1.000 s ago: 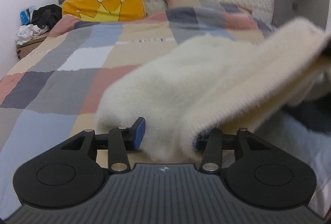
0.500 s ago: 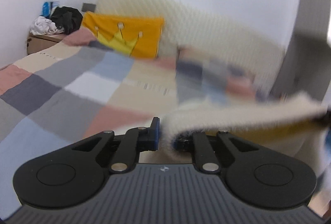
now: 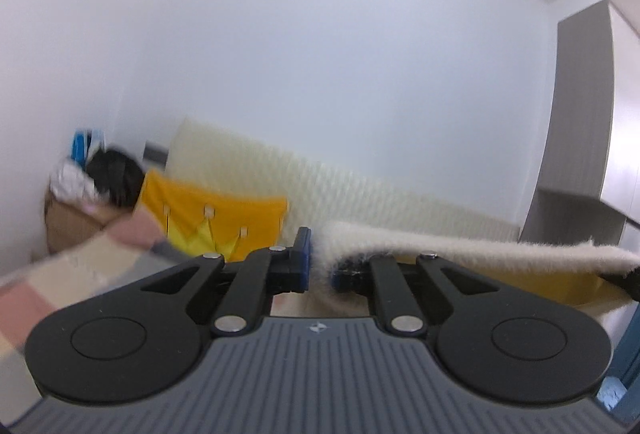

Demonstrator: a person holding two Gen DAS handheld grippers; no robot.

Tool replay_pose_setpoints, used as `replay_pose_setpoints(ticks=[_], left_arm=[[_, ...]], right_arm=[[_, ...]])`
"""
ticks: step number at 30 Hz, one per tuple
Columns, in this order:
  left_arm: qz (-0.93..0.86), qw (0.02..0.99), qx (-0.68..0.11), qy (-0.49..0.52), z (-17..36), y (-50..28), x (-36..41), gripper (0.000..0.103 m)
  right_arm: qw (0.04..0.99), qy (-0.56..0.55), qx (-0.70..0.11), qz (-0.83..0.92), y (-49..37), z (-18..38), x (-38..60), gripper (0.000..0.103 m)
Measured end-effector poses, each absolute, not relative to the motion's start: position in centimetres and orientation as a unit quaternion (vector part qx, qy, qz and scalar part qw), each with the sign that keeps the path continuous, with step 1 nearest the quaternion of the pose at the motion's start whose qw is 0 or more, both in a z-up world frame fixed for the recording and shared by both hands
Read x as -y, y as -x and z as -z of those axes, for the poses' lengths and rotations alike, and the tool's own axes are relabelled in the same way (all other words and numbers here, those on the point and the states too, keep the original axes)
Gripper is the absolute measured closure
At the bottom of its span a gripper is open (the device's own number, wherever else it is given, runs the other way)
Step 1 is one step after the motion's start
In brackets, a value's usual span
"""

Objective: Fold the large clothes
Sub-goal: 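Raise the sweater hem high with both tools, stretching it between them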

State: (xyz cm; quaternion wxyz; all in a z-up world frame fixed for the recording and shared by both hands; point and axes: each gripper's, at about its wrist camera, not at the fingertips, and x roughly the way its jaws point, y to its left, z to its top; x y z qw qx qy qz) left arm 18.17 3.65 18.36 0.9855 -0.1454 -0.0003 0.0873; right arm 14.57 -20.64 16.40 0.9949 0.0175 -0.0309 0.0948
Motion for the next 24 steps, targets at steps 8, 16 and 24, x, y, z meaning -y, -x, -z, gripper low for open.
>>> replay_pose_setpoints(ticks=[8, 16, 24], left_arm=[[-0.085, 0.989, 0.064, 0.104, -30.7, -12.9, -3.9, 0.091], [-0.087, 0.989, 0.073, 0.095, -35.3, -9.6, -6.8, 0.092], [-0.109, 0.988, -0.014, 0.106, -26.9, -17.0, -12.5, 0.091]], right_arm=[[0.990, -0.039, 0.076, -0.115, -10.0, -26.4, 21.2, 0.094], [0.983, -0.059, 0.089, -0.148, -7.9, -31.4, 19.9, 0.094], [0.983, -0.061, -0.015, -0.173, -16.5, -25.2, 14.9, 0.093]])
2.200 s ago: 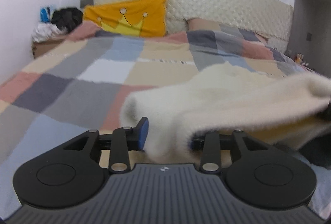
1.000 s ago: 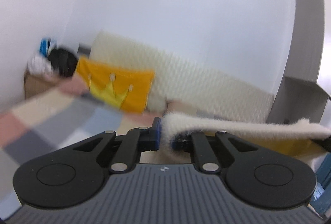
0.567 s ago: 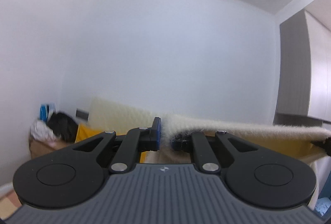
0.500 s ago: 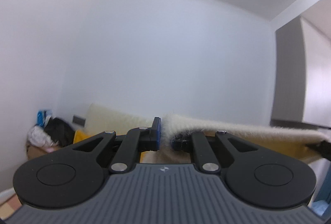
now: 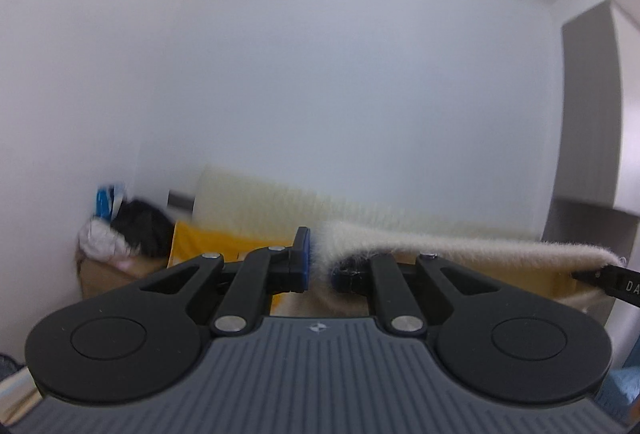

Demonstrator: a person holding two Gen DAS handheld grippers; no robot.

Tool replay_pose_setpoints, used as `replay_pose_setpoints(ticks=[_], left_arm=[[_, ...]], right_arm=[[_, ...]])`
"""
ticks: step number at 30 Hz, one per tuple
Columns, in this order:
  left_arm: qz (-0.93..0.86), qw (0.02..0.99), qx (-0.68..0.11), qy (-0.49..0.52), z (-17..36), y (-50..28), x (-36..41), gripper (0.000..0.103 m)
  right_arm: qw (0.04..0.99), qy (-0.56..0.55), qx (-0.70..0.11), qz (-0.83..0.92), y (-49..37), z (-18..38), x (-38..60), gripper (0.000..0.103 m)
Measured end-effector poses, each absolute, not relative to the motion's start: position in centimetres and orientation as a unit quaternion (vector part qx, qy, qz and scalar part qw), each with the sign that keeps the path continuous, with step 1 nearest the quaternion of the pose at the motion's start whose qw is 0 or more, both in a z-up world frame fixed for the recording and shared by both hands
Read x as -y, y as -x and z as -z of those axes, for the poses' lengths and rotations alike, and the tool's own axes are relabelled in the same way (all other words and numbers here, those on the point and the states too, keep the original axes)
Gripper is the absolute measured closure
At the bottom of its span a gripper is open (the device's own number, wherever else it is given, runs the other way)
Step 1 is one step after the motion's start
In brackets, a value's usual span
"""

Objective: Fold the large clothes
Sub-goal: 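Raise the sweater hem high with both tools, stretching it between them, then lower the sweater flat onto the bed and open both tools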

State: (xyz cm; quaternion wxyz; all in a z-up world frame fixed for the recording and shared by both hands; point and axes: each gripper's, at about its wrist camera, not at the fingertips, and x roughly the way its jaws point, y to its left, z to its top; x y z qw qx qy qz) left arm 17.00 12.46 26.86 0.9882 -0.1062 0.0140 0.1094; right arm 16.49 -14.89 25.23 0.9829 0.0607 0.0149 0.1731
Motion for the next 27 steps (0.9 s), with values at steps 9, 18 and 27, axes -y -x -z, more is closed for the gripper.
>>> replay_pose_setpoints(ticks=[9, 18, 27], left_arm=[[-0.110, 0.973, -0.123, 0.162, -12.8, -34.1, -21.1, 0.091], [-0.126, 0.958, -0.221, 0.133, 8.4, -54.5, -26.9, 0.090], [-0.080, 0.944, -0.300, 0.110, 25.5, -63.2, -30.8, 0.081]], right_arm=[[0.972, -0.090, -0.136, -0.168, -34.5, -14.4, 9.1, 0.093], [0.976, -0.002, -0.178, -0.127, -48.8, -0.2, 1.2, 0.093], [0.960, 0.005, -0.254, -0.119, -57.2, 16.0, -1.0, 0.093]])
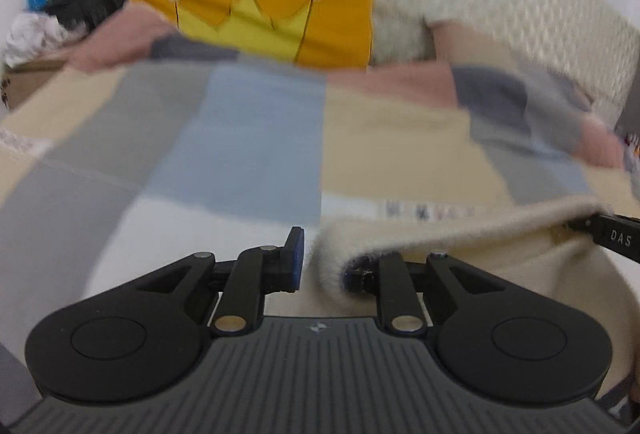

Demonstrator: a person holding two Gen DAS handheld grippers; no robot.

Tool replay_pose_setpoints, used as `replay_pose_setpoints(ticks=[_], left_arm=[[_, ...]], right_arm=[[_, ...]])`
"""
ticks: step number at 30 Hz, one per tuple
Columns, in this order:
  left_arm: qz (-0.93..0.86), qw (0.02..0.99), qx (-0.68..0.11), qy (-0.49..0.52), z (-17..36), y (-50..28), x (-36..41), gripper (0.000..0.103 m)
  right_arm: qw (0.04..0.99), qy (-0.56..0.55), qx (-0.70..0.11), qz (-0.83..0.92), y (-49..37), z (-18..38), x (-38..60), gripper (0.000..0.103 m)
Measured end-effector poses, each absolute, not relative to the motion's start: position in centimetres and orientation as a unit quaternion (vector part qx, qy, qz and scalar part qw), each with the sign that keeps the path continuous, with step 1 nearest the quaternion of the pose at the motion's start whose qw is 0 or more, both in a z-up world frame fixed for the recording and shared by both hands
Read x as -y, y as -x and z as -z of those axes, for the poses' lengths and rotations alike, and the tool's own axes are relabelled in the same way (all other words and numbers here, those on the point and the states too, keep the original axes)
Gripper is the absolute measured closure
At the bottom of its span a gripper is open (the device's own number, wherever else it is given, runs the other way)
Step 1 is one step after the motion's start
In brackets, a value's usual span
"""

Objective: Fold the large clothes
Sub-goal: 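Lower the sweater flat onto the bed and open both tools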

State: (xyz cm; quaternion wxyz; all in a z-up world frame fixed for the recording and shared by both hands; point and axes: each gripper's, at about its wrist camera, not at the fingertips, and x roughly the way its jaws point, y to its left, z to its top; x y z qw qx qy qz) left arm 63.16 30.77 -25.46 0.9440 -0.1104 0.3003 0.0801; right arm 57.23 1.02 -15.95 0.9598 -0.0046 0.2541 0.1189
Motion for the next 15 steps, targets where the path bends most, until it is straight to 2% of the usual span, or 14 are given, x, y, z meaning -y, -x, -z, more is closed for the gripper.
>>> replay_pose_setpoints(ticks=[4, 7, 13, 14, 15], left_arm=[[-0.071, 0.936, -0.317, 0.135, 26.9, -63.5, -31.5, 0.081], [-0.070, 0.935, -0.323, 0.132, 26.9, -63.7, -31.4, 0.081], [-0.079, 0.938, -0.323, 0.099, 23.7, -62.1, -29.4, 0.078], [-0.081, 0.938, -0.323, 0.097, 23.4, -61.9, -29.3, 0.069], [-0.085, 0.938, -0.323, 0.097, 23.0, -61.6, -29.3, 0.051]], right_arm=[[0.947, -0.010, -0.295, -0.128, -58.6, 19.6, -1.2, 0.092], [0.945, -0.002, -0.300, -0.129, -58.3, 19.6, -1.7, 0.090], [0.941, -0.009, -0.315, -0.125, -58.8, 19.9, -1.7, 0.088], [0.939, -0.013, -0.319, -0.126, -58.8, 19.8, -1.6, 0.086], [0.939, -0.018, -0.321, -0.125, -58.7, 19.7, -1.5, 0.082]])
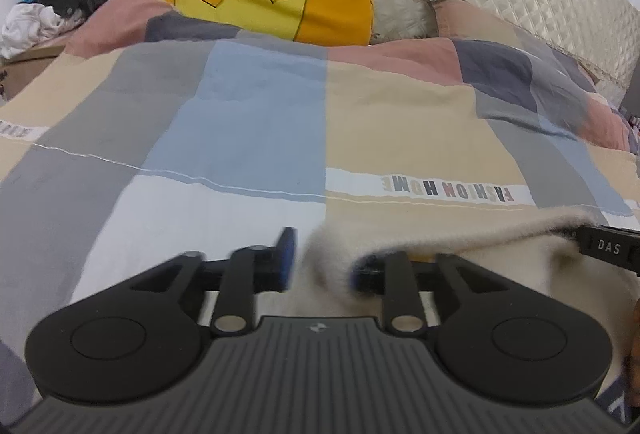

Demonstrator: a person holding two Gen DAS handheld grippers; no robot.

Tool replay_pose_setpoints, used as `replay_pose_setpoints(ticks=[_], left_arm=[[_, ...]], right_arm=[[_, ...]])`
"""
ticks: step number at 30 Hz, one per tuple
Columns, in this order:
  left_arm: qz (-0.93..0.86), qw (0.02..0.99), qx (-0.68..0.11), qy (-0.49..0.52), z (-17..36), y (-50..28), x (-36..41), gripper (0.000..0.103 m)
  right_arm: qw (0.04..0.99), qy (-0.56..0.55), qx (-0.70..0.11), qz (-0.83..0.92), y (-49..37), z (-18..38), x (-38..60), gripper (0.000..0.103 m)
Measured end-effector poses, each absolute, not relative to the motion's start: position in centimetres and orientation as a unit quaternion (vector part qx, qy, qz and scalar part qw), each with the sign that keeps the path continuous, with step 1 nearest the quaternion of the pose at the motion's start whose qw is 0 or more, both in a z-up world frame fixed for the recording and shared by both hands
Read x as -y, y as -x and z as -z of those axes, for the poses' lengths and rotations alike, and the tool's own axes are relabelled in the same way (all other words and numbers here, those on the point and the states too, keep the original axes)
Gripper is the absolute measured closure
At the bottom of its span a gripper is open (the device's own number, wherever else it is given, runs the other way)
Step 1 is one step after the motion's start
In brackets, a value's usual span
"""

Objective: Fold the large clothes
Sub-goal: 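Lower the sweater flat onto the bed and open both tools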

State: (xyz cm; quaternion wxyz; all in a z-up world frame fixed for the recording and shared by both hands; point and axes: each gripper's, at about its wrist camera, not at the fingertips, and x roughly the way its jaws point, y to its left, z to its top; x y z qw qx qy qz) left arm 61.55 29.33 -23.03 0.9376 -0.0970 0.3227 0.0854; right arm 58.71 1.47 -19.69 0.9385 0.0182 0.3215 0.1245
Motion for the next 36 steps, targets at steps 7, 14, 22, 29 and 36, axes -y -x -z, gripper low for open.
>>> replay_pose_setpoints(ticks=[7, 14, 22, 29, 36], left_arm=[[-0.071, 0.922, -0.339, 0.174, 20.4, -59.6, -31.2, 0.023], [-0.058, 0.926, -0.331, 0.171, 15.4, -56.0, -30.6, 0.021], [-0.060, 0.931, -0.309, 0.187, 8.1, -48.5, -30.4, 0.021], [-0.074, 0.934, -0.299, 0.182, 2.3, -38.5, -27.7, 0.021], [-0.081, 0.933, -0.299, 0.182, -1.7, -27.6, -24.0, 0.021]], right_arm=[[0.929, -0.065, -0.340, -0.133, -57.7, 18.2, 0.1, 0.034], [0.922, -0.053, -0.349, -0.159, -55.3, 14.8, 0.0, 0.027], [0.926, -0.030, -0.332, -0.180, -49.1, 8.8, -0.3, 0.027], [0.932, -0.016, -0.300, -0.201, -40.6, 3.3, 1.2, 0.027], [0.933, -0.022, -0.280, -0.224, -30.7, -0.2, 4.2, 0.027]])
